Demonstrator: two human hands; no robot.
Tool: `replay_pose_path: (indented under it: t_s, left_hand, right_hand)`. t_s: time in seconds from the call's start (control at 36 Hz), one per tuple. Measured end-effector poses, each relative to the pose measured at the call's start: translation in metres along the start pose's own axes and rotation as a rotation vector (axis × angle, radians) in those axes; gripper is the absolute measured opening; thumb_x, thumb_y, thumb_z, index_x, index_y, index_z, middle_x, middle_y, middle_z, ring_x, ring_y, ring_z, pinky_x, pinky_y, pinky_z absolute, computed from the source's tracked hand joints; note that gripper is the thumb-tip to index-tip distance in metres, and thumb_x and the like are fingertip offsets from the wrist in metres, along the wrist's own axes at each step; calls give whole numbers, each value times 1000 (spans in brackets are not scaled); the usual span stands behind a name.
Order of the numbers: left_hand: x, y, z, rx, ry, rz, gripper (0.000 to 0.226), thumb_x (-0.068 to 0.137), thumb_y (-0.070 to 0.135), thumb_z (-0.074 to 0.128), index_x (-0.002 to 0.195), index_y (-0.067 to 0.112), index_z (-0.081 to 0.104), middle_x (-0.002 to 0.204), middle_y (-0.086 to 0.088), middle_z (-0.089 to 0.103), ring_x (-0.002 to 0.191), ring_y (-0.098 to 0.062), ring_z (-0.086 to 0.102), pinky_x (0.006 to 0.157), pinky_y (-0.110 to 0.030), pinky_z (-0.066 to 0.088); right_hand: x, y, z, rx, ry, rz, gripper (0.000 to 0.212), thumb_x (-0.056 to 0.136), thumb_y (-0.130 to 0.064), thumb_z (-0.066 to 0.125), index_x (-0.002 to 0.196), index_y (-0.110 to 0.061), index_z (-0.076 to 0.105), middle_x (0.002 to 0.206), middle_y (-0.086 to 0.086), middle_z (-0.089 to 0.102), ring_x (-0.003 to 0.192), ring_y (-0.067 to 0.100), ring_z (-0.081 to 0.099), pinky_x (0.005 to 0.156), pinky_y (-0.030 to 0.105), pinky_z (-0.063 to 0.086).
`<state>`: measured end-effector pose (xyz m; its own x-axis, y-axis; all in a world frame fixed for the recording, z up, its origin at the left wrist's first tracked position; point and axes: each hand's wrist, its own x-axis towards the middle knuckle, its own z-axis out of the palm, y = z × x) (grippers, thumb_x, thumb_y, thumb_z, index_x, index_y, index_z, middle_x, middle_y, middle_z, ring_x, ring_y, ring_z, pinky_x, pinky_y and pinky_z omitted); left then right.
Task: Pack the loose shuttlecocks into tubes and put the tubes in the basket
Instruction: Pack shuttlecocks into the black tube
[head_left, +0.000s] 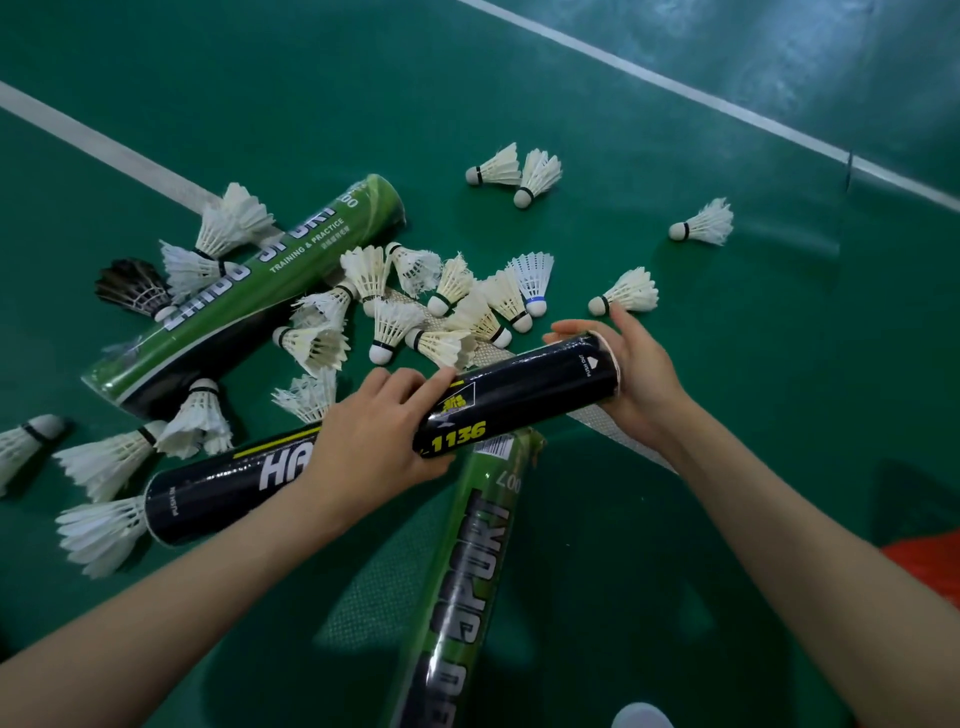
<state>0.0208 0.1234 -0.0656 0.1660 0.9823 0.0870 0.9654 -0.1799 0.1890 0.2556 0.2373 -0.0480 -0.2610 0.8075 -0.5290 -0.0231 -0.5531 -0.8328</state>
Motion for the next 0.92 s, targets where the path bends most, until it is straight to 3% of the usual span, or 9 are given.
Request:
replay_pose_path:
  t_s: [0.11,0.22,0.31,0.39,0.53,0.61,0.69,0.78,0.92]
  left_hand:
    - [1,-2,5,53,45,39,89,53,47,86,130,17,53,101,-6,63,82,-27,59,50,-31,49]
    - [1,-2,5,61,62,64,86,55,43,86,129,13,55,101,-8,63,78,-27,61,55,-33,50]
    - [2,-2,1,60,71,78,84,56,43,85,129,13,56,102,-8,64,78,-27,62,56,-32,50]
    - [4,-2,-5,72,77,92,83,57,45,84,129,14,57,101,-7,64,80,-26,63,55,-32,50]
    - [2,-2,-7,33,84,83,81,59,46,82,129,16,56,100,-6,65,78,-25,64,48,-25,38]
    - [-1,-7,-7,0,98,97,80,61,50,76,131,20,50,101,-4,64,80,-25,64,46,-27,45]
    - [-1,-8,-12,4,99,98,84,55,46,84,129,17,55,100,-5,65,81,-25,65,46,-27,45]
    - [0,-8,-14,6,86,94,86,51,42,88,128,16,58,99,-6,65,80,-25,65,46,-26,44]
    - [2,-11,-17,34,91,100,86,49,40,89,126,16,61,97,-6,66,72,-26,65,48,-26,42]
  right_hand:
    - [5,-1,1,-36,43,145,58,101,-49,29,102,-5,67,85,12,69,72,21,64,65,32,51]
    - [12,-8,-2,78,116,317,59,100,-50,32,106,-2,66,99,17,67,83,29,64,78,39,53]
    - [13,-7,0,133,148,379,58,98,-51,34,107,-3,66,92,14,67,76,27,65,68,37,57]
    - [12,-2,5,82,161,323,59,97,-53,38,103,-3,68,88,13,69,70,25,66,62,35,58]
    - [11,-6,10,63,154,183,58,99,-51,34,107,-4,66,106,15,71,89,30,68,77,38,57]
    - [8,-7,13,22,140,175,48,100,-39,33,112,-6,66,115,21,67,108,38,61,94,50,48]
    - [4,-4,14,13,118,186,44,98,-30,32,107,-6,68,112,19,68,88,31,63,78,39,52]
    - [3,-4,13,-1,89,211,46,97,-31,32,97,-8,72,94,12,70,64,21,60,62,31,48]
    - [2,-5,15,-22,86,249,46,95,-32,33,87,-9,73,81,8,69,60,20,59,56,28,50]
